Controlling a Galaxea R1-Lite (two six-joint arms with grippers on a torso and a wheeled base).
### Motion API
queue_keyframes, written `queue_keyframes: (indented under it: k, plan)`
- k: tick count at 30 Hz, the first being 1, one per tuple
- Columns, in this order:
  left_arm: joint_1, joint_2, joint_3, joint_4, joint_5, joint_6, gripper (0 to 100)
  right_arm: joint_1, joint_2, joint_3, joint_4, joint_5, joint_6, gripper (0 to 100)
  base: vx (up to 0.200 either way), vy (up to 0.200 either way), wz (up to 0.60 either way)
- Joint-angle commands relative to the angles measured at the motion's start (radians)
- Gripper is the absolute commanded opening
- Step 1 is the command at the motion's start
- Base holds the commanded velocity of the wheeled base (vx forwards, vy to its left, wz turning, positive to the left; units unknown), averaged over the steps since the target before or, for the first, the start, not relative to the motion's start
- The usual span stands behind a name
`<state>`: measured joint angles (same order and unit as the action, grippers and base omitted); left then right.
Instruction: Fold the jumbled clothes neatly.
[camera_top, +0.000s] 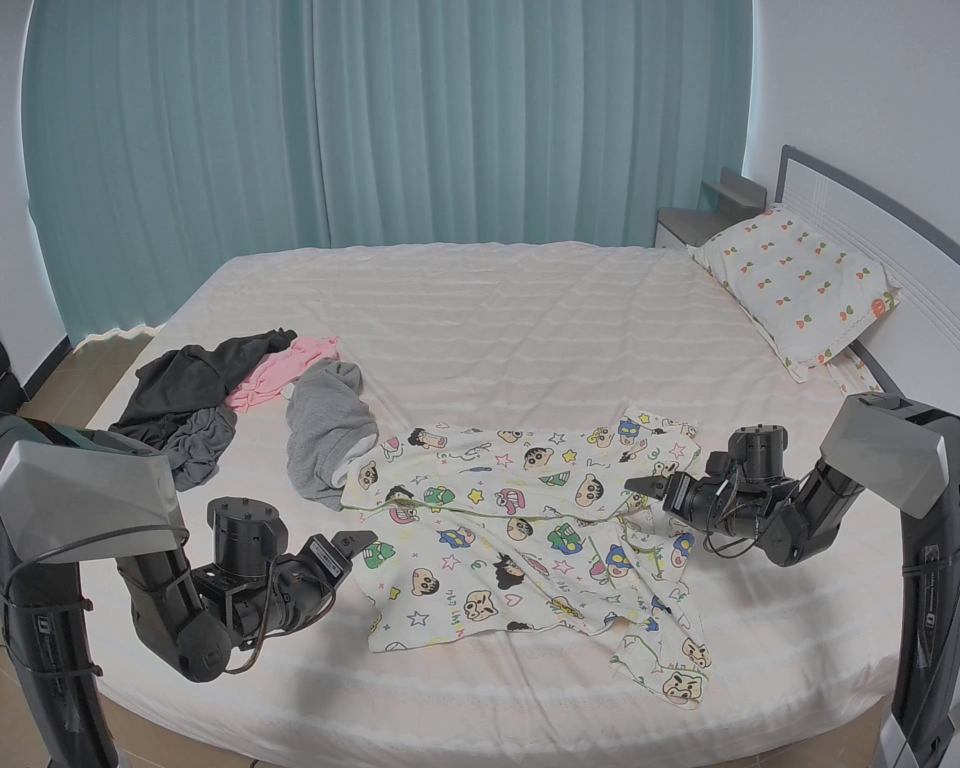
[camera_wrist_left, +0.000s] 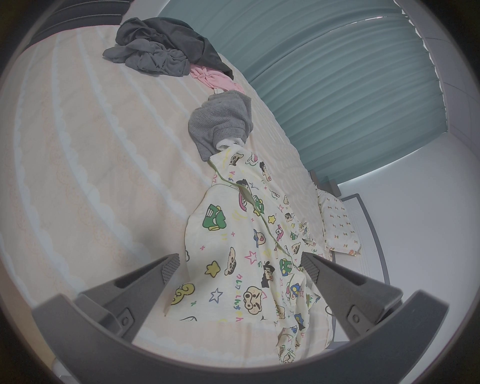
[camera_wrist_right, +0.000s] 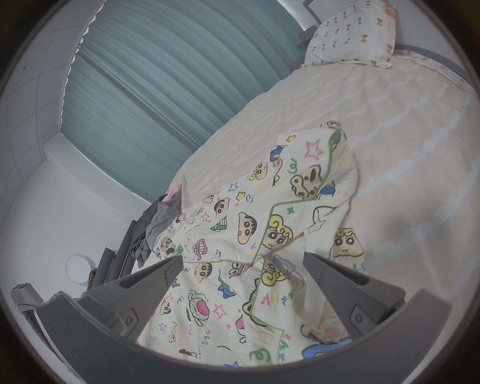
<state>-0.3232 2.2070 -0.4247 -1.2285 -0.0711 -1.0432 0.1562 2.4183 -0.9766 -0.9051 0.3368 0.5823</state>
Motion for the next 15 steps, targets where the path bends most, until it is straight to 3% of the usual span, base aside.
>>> queue_keyframes:
  k: [1, 6, 15]
  plan:
    - [-0.002, 0.028, 0.003, -0.006, 0.001, 0.0, 100, 0.002, 0.007, -0.001, 0.048, 0.001, -0.015, 100, 0.0, 0.0, 0.0]
    - [-0.002, 0.034, 0.032, -0.043, 0.001, 0.003, 100, -0.009, 0.016, 0.027, 0.097, 0.002, -0.088, 100, 0.0, 0.0, 0.0]
    - [-0.004, 0.056, 0.052, -0.109, 0.001, 0.006, 100, 0.057, -0.071, 0.161, 0.064, 0.051, -0.093, 100, 0.0, 0.0, 0.0]
